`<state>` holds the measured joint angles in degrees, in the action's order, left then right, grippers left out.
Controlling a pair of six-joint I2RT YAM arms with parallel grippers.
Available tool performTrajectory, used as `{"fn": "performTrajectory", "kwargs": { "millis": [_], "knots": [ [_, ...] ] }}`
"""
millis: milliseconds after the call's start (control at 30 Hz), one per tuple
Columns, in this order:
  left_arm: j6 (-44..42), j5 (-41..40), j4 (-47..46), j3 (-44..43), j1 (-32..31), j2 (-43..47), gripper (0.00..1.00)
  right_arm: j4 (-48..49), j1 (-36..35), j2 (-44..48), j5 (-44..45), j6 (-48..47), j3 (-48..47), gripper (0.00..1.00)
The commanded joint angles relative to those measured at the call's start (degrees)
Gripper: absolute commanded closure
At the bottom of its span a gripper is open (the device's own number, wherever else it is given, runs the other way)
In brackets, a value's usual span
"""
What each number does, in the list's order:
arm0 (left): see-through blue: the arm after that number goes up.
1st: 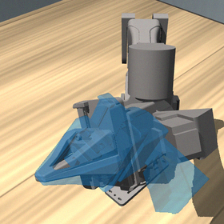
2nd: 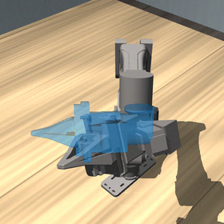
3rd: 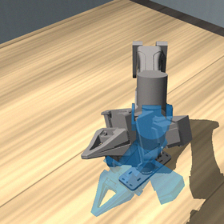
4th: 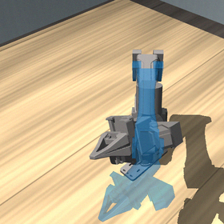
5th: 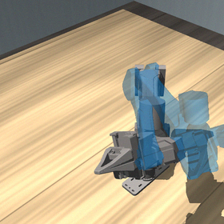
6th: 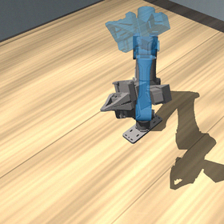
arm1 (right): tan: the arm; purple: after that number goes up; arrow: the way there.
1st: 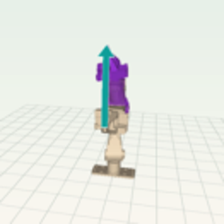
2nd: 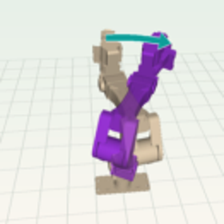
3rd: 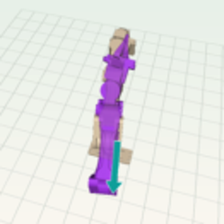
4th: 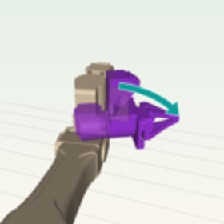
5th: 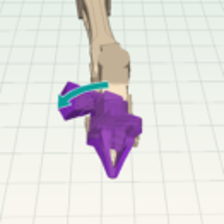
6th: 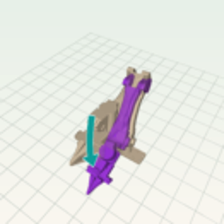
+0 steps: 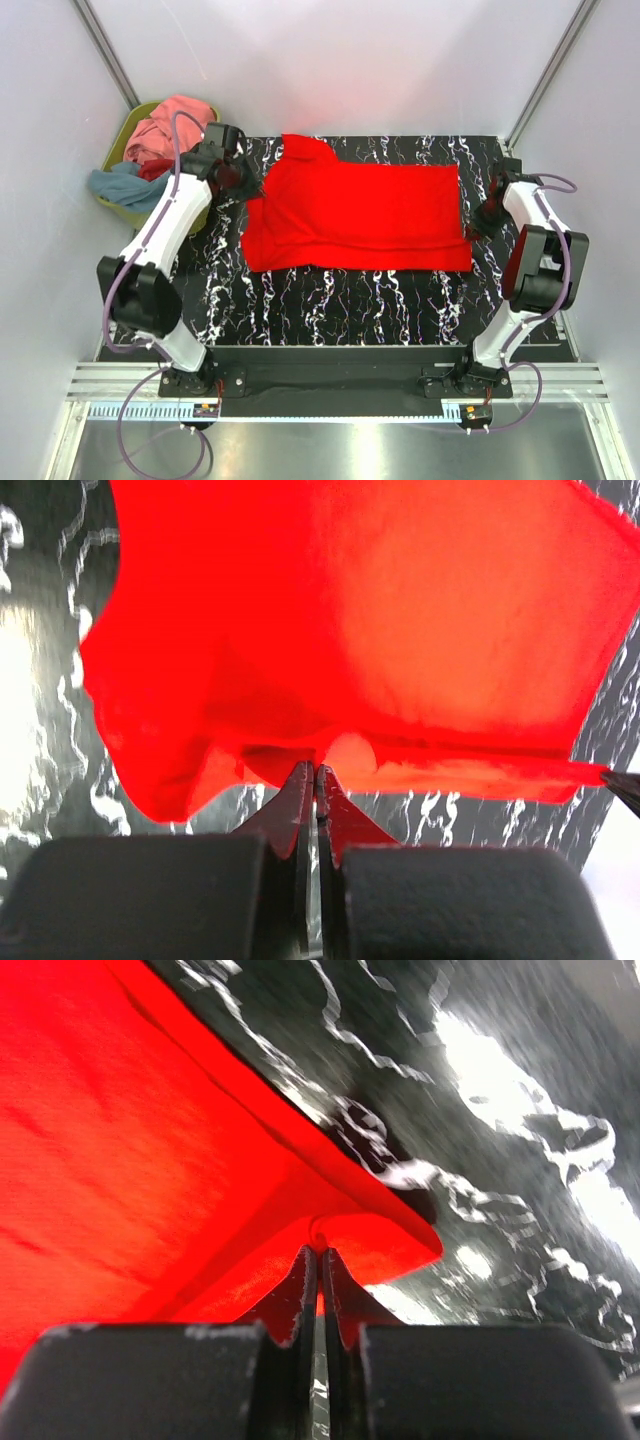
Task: Fold and stack the t-shirts
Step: Fold the tshirt
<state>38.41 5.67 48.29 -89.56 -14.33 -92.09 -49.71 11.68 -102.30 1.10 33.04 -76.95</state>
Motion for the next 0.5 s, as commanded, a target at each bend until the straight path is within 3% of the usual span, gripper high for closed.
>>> {"fn": "performTrajectory", "kwargs": {
  "millis": [0,467],
  "knots": [
    [-3.0,2.7,-1.9,-7.2,1.1,-5.1,1.00,-0.2,-0.3,-2.5,-1.0,-2.7,-5.4,1.00],
    [-4.0,6.5,-1.8,-20.6,3.3,-18.1,1.00,-1.6,-0.2,-12.5,-4.1,-3.7,-14.4,1.00]
  ]
}}
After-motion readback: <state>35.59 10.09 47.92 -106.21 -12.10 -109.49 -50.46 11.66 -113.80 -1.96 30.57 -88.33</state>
